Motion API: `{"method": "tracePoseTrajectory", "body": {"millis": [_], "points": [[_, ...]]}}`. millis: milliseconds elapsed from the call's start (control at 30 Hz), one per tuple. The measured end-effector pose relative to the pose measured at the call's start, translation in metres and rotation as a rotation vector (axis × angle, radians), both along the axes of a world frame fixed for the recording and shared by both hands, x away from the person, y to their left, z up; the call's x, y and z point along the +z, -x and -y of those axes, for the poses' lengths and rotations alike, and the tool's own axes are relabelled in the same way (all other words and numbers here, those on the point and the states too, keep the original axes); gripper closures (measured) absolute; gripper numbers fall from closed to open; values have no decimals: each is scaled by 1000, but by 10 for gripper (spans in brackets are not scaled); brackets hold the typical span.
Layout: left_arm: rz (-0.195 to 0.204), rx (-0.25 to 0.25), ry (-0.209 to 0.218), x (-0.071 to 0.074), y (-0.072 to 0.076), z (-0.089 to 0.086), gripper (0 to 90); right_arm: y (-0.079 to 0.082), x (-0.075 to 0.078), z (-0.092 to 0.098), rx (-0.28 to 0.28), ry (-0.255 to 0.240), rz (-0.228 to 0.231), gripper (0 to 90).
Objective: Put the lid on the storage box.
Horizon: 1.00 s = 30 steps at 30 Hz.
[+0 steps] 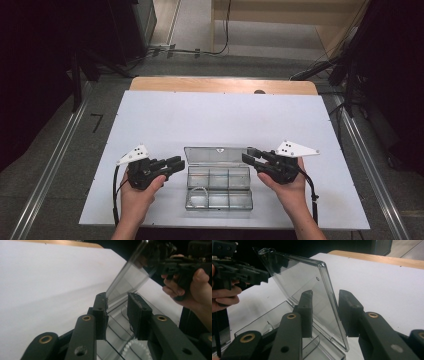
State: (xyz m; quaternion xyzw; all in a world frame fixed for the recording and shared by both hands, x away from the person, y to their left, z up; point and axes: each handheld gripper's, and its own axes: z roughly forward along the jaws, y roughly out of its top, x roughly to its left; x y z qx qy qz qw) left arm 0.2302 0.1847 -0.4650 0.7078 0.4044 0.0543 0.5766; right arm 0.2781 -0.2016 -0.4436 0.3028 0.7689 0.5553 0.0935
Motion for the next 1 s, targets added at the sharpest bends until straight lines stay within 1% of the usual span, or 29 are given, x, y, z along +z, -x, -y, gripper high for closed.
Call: {"method": "tracePoseTrajectory", "body": {"millis": [100, 167, 300, 367, 400, 500, 633, 800, 1000], "points": [[-5, -1, -10, -2, 3, 3, 746, 1, 0, 0, 1, 1, 4, 627], [-2, -5, -21, -3, 4, 5, 783, 3, 0, 0, 0, 3, 1, 627], [7, -22, -25, -4, 4, 10, 859, 3, -1, 1, 5, 6, 10, 624], [8, -22, -33, -4, 4, 13, 889, 4, -1, 1, 7, 7, 11, 623], [8, -27, -39, -5, 4, 13, 895, 4, -1, 1, 7, 7, 9, 623], [9, -32, -32, -6, 4, 14, 898, 5, -1, 2, 10, 9, 13, 621], [12, -54, -15, -6, 3, 16, 899, 7, -1, 2, 10, 11, 10, 618], [13, -59, -8, -7, 3, 15, 899, 8, -2, 3, 15, 14, 9, 613], [17, -59, -4, -7, 4, 15, 899, 10, -1, 6, 16, 4, 4, 599]]}}
